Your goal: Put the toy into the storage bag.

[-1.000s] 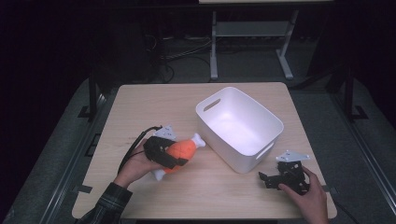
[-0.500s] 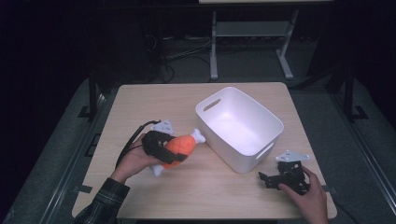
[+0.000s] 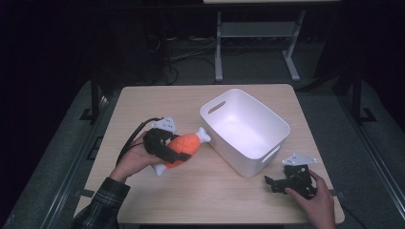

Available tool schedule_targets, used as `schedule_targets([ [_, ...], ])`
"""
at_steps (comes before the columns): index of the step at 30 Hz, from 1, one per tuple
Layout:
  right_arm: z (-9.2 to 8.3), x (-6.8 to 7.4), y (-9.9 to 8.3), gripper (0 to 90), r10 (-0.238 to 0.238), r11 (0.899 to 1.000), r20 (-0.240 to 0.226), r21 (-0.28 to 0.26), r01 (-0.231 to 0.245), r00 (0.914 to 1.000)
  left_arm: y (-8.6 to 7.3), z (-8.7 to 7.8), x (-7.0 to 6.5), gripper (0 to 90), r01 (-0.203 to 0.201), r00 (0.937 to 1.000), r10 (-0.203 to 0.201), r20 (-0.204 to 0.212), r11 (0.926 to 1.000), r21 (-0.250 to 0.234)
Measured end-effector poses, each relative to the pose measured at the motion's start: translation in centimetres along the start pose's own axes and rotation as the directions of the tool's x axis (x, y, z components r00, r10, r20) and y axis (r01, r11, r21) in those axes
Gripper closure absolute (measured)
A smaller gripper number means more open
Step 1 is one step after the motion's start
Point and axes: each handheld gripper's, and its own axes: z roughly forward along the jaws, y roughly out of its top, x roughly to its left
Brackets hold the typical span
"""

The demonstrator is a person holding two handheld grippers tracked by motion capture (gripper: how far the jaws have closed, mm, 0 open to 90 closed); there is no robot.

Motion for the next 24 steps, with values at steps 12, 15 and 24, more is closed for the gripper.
schedule_targets([
  [12,0.0,0.0,0.0,0.7,0.001,1.000,0.002,0.000,-0.001,1.0000,1.6,-1.1,0.5,25.3,-0.021,0.9997,0.021,0.011,0.9996,-0.017],
  [15,0.0,0.0,0.0,0.7,0.000,1.000,0.001,0.000,0.000,1.0000,2.3,-1.3,0.8,25.3,-0.031,0.9993,0.032,0.019,0.9993,-0.022],
  [24,0.0,0.0,0.0,0.7,0.000,1.000,0.001,0.000,0.000,1.0000,3.7,-1.9,1.4,25.3,-0.051,0.9979,0.053,0.038,0.9975,-0.048],
])
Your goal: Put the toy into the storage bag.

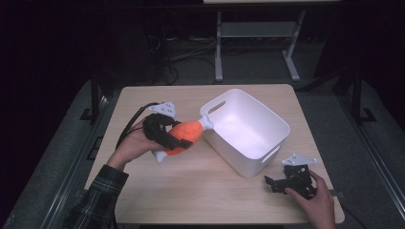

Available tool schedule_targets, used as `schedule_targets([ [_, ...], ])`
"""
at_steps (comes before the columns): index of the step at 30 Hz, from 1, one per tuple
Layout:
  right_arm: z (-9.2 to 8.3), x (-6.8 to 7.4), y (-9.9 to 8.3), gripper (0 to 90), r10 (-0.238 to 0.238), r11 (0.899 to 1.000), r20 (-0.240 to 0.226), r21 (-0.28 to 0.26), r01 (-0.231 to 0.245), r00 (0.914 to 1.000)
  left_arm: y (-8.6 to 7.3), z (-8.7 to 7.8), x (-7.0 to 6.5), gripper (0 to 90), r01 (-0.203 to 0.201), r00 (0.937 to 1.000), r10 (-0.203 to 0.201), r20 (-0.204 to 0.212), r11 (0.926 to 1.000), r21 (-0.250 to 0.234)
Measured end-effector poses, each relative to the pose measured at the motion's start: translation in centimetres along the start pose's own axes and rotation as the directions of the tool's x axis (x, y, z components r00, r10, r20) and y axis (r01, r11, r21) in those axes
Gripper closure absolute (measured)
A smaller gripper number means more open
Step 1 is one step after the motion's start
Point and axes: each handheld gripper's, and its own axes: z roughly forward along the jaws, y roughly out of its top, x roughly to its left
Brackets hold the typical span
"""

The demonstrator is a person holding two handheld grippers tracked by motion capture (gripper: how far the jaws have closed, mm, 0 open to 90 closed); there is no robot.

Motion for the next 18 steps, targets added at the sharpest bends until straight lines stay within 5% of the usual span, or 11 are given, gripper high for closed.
schedule_targets([
  [18,0.0,0.0,0.0,0.7,0.000,1.000,0.000,0.000,0.000,1.0000,4.2,0.2,1.3,25.3,-0.080,0.9966,0.081,0.019,0.9967,-0.004],
])
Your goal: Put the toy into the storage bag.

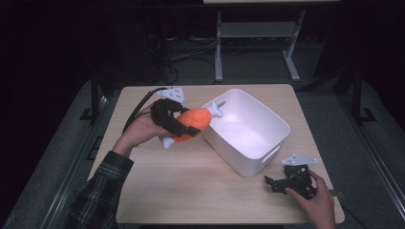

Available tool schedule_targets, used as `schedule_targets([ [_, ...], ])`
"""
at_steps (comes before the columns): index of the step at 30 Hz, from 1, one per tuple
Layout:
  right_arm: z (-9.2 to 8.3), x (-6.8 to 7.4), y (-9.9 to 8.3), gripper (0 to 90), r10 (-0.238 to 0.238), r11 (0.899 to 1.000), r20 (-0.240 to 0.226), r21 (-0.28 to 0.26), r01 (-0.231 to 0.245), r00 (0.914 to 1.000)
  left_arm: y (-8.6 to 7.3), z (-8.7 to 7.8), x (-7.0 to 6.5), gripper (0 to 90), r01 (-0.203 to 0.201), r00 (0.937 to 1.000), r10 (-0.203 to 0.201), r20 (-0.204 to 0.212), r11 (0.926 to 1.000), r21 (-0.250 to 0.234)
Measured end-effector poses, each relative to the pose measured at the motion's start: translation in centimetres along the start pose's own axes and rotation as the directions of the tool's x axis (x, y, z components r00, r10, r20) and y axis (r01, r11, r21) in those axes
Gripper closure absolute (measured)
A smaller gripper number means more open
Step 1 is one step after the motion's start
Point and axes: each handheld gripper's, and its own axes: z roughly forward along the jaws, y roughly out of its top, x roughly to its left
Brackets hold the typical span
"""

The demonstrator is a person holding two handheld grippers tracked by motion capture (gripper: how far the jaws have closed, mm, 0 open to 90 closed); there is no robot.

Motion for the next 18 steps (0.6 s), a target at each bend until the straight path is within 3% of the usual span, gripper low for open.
schedule_targets([
  [18,0.0,0.0,0.0,0.7,0.000,1.000,0.001,0.000,0.000,1.0000,3.8,1.5,1.7,25.3,-0.056,0.9979,0.056,0.034,0.9984,-0.001],
])
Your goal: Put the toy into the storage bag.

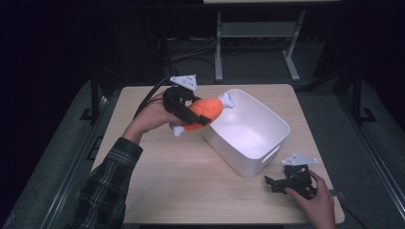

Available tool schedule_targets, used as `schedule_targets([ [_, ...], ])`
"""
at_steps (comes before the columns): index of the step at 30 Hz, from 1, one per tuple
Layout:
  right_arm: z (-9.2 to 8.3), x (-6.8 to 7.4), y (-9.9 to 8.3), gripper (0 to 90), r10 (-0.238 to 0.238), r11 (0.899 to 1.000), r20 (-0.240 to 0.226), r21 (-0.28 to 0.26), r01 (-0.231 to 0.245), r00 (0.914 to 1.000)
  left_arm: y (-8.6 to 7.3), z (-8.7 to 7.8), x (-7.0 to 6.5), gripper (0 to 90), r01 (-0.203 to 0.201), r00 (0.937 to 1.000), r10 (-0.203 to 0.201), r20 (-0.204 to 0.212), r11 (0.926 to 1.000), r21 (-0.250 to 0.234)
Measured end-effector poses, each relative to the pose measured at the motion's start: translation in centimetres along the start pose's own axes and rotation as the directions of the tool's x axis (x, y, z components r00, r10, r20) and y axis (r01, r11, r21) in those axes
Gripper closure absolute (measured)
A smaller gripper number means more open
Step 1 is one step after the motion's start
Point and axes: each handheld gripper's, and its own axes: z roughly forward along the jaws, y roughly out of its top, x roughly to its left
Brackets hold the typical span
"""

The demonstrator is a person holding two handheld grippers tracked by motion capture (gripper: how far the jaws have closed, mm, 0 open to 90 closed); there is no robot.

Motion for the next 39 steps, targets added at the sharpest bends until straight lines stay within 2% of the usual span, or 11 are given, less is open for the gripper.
schedule_targets([
  [15,0.0,0.0,0.0,0.7,0.000,1.000,0.000,0.000,0.000,1.0000,2.9,2.2,2.0,25.2,-0.049,0.9983,0.049,0.032,0.9988,-0.005],
  [20,0.0,0.0,0.0,0.7,0.002,1.000,0.000,0.000,-0.002,1.0000,4.1,3.1,2.7,25.2,-0.053,0.9974,0.053,0.049,0.9986,-0.010],
  [24,0.0,0.0,0.0,0.7,0.001,1.000,0.000,0.000,-0.001,1.0000,4.3,3.7,3.0,25.2,-0.044,0.9968,0.045,0.066,0.9987,-0.025],
  [25,0.0,0.0,0.0,0.7,0.002,1.000,0.000,0.000,-0.002,1.0000,4.4,3.9,3.2,25.2,-0.055,0.9960,0.056,0.070,0.9984,-0.015],
  [31,0.0,0.0,0.0,0.7,0.003,1.000,0.001,0.000,-0.003,1.0000,5.0,5.3,4.1,25.2,-0.059,0.9944,0.059,0.088,0.9982,-0.006],
  [36,0.0,0.0,0.0,0.7,0.002,1.000,0.001,0.000,-0.002,1.0000,5.1,6.6,4.9,25.2,-0.051,0.9925,0.054,0.110,0.9983,-0.027],
  [39,0.0,0.0,0.0,0.7,0.002,1.000,0.001,0.000,-0.002,1.0000,5.2,7.5,5.2,25.1,-0.061,0.9918,0.062,0.112,0.9981,-0.009],
])
